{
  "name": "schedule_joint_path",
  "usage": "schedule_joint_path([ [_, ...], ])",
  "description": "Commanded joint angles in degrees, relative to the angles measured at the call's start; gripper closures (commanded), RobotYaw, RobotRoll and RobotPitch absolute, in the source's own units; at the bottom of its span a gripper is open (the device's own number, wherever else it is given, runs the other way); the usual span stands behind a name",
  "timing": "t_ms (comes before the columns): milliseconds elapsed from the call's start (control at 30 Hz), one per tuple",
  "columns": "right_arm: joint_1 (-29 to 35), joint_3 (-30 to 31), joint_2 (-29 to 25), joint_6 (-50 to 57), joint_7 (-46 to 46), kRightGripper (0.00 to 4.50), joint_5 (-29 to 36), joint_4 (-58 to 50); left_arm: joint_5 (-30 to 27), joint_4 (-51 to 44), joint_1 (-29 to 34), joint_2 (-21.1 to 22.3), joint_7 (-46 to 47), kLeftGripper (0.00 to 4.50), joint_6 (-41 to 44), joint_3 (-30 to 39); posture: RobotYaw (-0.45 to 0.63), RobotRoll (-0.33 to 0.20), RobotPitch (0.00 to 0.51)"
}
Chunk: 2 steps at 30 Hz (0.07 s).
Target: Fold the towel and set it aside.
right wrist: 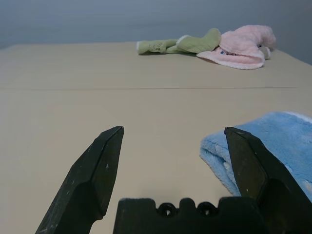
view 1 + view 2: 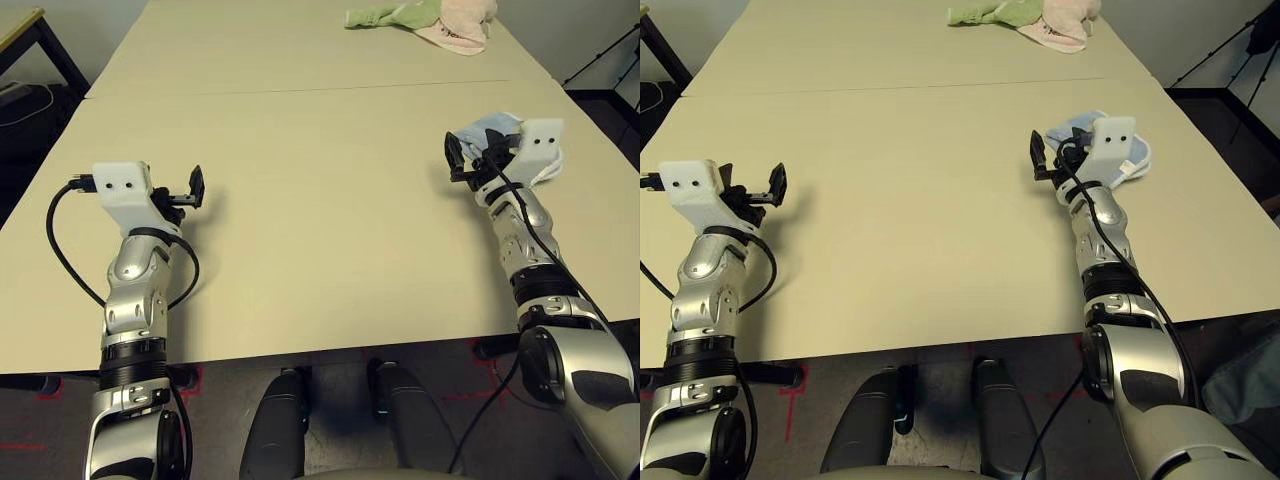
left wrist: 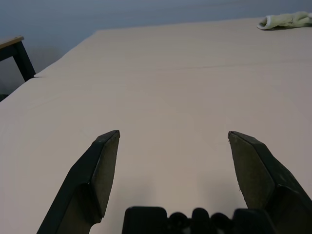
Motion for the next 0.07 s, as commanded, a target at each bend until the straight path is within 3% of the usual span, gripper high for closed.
schedule_joint_path([
  [33,0.9,-0.1,0.1,0.5,-0.6,0.03,0.1,-1.0,-0.5,1.1,-0.3,0.3,-0.5,0.0,0.9,-0.1,0.0,0.0,0.158],
  [67,1.0,-0.2,0.2,0.4,-1.0,0.03,0.0,-1.0,-0.5,1.2,-0.5,0.3,-0.5,0.0,0.9,-0.1,0.0,0.0,0.156],
])
